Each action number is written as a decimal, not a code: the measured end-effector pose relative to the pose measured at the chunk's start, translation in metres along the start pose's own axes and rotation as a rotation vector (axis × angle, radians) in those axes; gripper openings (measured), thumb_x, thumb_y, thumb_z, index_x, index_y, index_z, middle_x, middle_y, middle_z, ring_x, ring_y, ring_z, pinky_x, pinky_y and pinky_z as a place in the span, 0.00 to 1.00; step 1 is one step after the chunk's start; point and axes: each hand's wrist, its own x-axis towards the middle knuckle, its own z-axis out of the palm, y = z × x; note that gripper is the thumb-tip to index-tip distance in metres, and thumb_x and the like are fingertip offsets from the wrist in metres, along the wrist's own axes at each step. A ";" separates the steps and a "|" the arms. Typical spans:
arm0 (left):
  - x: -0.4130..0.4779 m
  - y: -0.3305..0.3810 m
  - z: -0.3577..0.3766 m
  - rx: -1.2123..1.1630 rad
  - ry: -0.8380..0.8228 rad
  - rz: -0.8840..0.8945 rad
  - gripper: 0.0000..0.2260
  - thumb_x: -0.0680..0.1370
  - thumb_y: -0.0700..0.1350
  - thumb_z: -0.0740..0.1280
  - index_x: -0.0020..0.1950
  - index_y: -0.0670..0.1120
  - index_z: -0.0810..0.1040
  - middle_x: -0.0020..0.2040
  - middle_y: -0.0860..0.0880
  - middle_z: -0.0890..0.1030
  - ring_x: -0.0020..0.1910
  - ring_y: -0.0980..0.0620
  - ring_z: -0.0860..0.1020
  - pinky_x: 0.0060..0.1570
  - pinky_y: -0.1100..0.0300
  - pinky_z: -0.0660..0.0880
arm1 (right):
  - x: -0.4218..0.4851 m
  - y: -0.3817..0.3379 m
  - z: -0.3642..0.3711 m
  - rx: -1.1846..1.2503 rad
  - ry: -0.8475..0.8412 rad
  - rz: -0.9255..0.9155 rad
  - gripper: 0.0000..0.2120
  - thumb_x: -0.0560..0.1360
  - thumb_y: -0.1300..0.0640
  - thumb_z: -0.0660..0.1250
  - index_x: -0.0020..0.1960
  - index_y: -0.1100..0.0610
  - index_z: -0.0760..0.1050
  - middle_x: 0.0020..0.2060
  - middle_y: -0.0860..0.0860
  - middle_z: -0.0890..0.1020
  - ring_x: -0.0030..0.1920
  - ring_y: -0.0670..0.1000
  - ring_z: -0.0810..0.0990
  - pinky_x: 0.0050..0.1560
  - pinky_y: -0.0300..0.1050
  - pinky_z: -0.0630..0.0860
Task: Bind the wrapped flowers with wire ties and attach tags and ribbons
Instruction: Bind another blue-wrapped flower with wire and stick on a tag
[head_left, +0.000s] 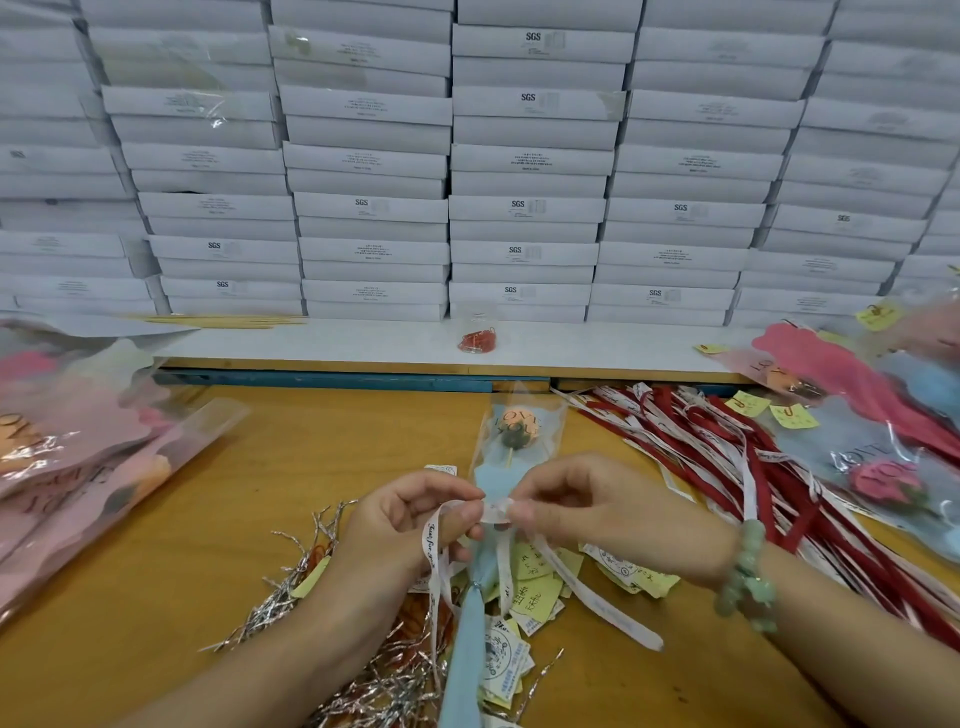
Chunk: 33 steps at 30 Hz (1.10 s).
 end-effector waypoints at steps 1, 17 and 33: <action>0.000 0.000 0.000 -0.002 0.001 0.001 0.12 0.62 0.46 0.76 0.43 0.44 0.85 0.36 0.43 0.82 0.30 0.53 0.79 0.29 0.65 0.76 | 0.000 0.001 0.001 -0.035 0.002 -0.031 0.12 0.73 0.47 0.70 0.46 0.56 0.83 0.36 0.47 0.79 0.35 0.41 0.74 0.38 0.34 0.70; 0.000 -0.002 -0.001 0.006 -0.050 0.049 0.16 0.60 0.50 0.80 0.43 0.45 0.85 0.37 0.45 0.84 0.34 0.54 0.81 0.34 0.64 0.77 | 0.003 0.014 0.017 0.089 0.110 -0.067 0.06 0.75 0.55 0.71 0.45 0.59 0.81 0.22 0.50 0.70 0.21 0.46 0.67 0.27 0.35 0.66; -0.005 0.033 -0.009 0.537 -0.085 0.281 0.09 0.63 0.52 0.74 0.42 0.56 0.86 0.40 0.55 0.86 0.40 0.58 0.84 0.38 0.70 0.78 | -0.019 -0.023 -0.011 -0.627 0.163 0.052 0.24 0.80 0.40 0.55 0.43 0.56 0.80 0.32 0.48 0.78 0.32 0.47 0.74 0.38 0.50 0.72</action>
